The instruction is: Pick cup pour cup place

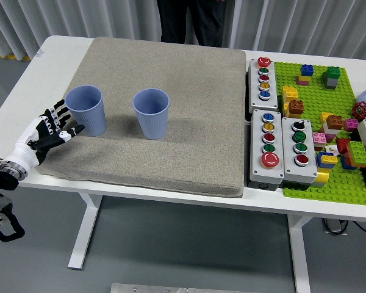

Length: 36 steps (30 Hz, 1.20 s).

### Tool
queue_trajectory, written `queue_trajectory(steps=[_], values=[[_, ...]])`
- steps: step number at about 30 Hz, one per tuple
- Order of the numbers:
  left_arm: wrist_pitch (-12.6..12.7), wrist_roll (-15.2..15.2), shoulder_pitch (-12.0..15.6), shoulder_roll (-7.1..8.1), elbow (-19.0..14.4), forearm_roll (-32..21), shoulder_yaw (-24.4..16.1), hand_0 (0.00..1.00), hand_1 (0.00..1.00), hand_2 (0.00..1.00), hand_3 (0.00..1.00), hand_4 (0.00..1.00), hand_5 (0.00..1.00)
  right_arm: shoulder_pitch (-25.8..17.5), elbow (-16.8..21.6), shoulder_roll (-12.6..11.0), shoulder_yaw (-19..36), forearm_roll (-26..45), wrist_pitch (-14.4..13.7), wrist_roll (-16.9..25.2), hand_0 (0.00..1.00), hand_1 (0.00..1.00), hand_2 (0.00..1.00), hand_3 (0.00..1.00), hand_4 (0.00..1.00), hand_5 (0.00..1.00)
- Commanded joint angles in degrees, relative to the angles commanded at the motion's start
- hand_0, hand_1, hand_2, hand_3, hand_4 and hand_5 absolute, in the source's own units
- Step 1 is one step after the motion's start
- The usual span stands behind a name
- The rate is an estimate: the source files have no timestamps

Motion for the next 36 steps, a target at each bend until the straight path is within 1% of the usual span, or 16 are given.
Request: queue_trajectory(steps=[4, 12, 16, 23, 27, 36], values=[[0.0, 0.0, 0.0, 0.12, 0.4, -0.3, 0.4, 0.975, 0.987, 0.998, 0.998, 0.935, 0.163, -0.1, 0.0, 0.0, 0.1, -0.2, 0.0, 0.0, 0.722, 0.688, 0.734, 0.7, 0.313, 0.32], [0.1, 0.1, -0.7, -0.27, 0.9, -0.1, 0.9, 0.975, 0.986, 0.998, 0.998, 0.935, 0.17, 0.1, 0.0, 0.0, 0.1, -0.2, 0.0, 0.0, 0.722, 0.687, 0.734, 0.7, 0.313, 0.318], [0.7, -0.1, -0.9, -0.18, 0.8, -0.3, 1.2, 0.975, 0.986, 0.998, 0.998, 0.933, 0.173, 0.1, 0.0, -0.1, 0.0, 0.0, 0.0, 0.0, 0.721, 0.687, 0.732, 0.698, 0.312, 0.317], [0.8, 0.0, -1.2, -0.24, 0.2, 0.0, 1.2, 0.974, 0.986, 0.998, 0.998, 0.931, 0.175, 0.1, 0.0, -0.1, 0.1, -0.1, 0.0, 0.0, 0.721, 0.687, 0.732, 0.698, 0.313, 0.315], [0.8, 0.1, -1.3, -0.38, -0.9, 0.4, 0.9, 0.973, 0.985, 0.998, 0.998, 0.93, 0.176, 0.3, 0.0, -0.1, 0.0, 0.0, 0.0, 0.1, 0.721, 0.687, 0.732, 0.698, 0.314, 0.311], [0.8, 0.2, -1.2, -0.28, -1.3, 0.7, 0.5, 0.974, 0.982, 0.998, 0.998, 0.932, 0.183, 0.4, 0.0, -0.1, -0.1, 0.3, 0.0, 0.1, 0.721, 0.687, 0.732, 0.697, 0.313, 0.31]])
